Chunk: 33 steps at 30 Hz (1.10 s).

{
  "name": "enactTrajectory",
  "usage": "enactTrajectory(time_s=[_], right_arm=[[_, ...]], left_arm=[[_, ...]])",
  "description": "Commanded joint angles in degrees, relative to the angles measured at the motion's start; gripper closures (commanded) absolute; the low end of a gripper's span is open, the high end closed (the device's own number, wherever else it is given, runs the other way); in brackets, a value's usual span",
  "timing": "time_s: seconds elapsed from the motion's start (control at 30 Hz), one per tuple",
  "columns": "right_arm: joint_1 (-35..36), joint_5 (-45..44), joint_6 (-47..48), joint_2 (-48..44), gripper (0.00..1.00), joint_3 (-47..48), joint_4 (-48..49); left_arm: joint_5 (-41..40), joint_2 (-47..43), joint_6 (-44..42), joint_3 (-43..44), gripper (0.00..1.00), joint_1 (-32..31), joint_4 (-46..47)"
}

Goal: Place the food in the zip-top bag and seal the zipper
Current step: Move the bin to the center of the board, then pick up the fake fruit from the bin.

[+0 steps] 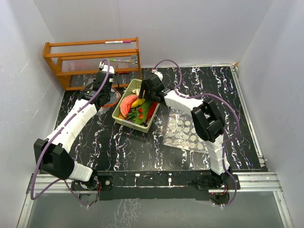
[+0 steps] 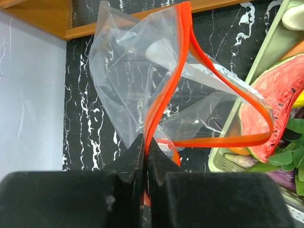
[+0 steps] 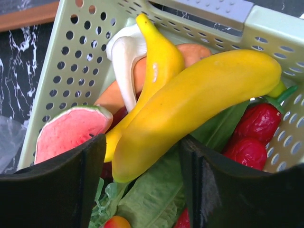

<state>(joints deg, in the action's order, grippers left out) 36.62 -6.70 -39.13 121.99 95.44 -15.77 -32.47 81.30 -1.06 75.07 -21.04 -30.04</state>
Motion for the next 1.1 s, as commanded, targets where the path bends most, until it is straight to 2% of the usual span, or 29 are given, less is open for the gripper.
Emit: enactTrajectory(time_s=[0.0, 0.07, 0.17, 0.27, 0.33, 0.5, 0.83, 1.07], right_arm=[[-0.39, -4.54, 0.26, -1.94, 0.43, -1.53, 3.82], [-0.34, -6.42, 1.95, -3.35, 0.52, -3.73, 3.82], [-0.46, -9.29, 5.56, -5.11, 0.61, -6.71, 3.63], [-1.15, -11.24, 9.60, -6.44, 0.79, -9.14, 2.68], [-1.52, -12.55, 12.54, -8.31, 0.85, -11.08, 2.26], [-1.74, -8.72, 23.69, -15.05, 0.87, -16.15, 5.08], [-1.90, 9.79, 30.52, -28.24, 0.89, -20.59, 5.97], [-1.91, 38.42, 34.24, -34.88, 0.89, -21.81, 6.93]], left_arm=[[0.59, -2.69, 0.59, -0.51, 1.00, 0.38, 0.04], [1.28, -2.66, 0.89, -0.49, 1.00, 0.38, 0.07], [3.38, -2.63, 1.89, -0.45, 1.00, 0.36, 0.20], [6.16, -2.64, 3.54, -0.49, 1.00, 0.38, 0.05], [8.82, -2.63, 4.67, -0.60, 1.00, 0.34, -0.03], [12.89, -2.68, 6.50, -0.37, 1.00, 0.34, -0.02], [16.94, -1.35, 8.22, 1.44, 1.00, 0.38, 0.19], [18.26, -0.23, 8.27, 3.88, 1.00, 0.38, -0.48]])
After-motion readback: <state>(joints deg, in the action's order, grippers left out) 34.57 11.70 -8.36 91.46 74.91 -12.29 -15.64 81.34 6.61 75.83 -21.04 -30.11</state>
